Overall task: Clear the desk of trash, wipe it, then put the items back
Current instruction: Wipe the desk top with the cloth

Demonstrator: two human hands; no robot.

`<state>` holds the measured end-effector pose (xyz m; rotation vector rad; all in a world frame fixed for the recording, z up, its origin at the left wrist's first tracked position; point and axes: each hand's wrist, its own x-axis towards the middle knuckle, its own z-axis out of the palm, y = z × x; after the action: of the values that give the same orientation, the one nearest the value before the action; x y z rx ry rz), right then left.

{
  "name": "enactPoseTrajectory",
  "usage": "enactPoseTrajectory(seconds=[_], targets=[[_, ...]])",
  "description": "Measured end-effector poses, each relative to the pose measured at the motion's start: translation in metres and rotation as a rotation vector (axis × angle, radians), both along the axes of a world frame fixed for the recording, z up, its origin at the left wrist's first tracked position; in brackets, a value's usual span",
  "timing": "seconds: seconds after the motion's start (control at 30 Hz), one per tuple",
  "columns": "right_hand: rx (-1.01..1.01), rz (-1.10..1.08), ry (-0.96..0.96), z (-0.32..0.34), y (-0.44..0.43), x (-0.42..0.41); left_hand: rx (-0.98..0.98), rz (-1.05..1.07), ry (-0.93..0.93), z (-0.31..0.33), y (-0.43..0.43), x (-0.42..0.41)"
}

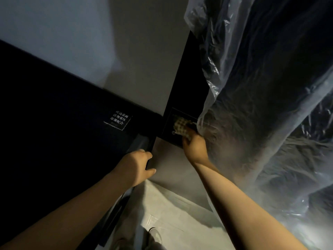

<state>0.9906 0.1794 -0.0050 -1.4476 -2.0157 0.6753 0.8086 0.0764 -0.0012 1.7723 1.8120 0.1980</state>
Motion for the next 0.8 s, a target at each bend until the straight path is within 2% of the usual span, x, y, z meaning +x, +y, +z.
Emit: enactPoseTrajectory(seconds=[0.07, 0.2, 0.3, 0.57, 0.8], targets=[[-0.041, 0.034, -0.051, -0.006, 0.002, 0.0, 0.026, -0.015, 0.032, -0.001, -0.001, -0.002], [-0.127, -0.054, -0.213, 0.003, -0.022, 0.001, 0.009, -0.037, 0.053, 0.005, -0.009, -0.004], [-0.118, 0.014, -0.289, 0.017, -0.057, 0.009, -0.015, -0.037, 0.05, 0.015, -0.02, -0.005], [-0.2, 0.093, -0.317, 0.056, -0.131, 0.022, -0.027, 0.025, 0.002, 0.045, -0.075, -0.011], [-0.217, 0.29, -0.428, 0.073, -0.157, 0.036, -0.044, 0.165, 0.051, 0.067, -0.13, 0.007]])
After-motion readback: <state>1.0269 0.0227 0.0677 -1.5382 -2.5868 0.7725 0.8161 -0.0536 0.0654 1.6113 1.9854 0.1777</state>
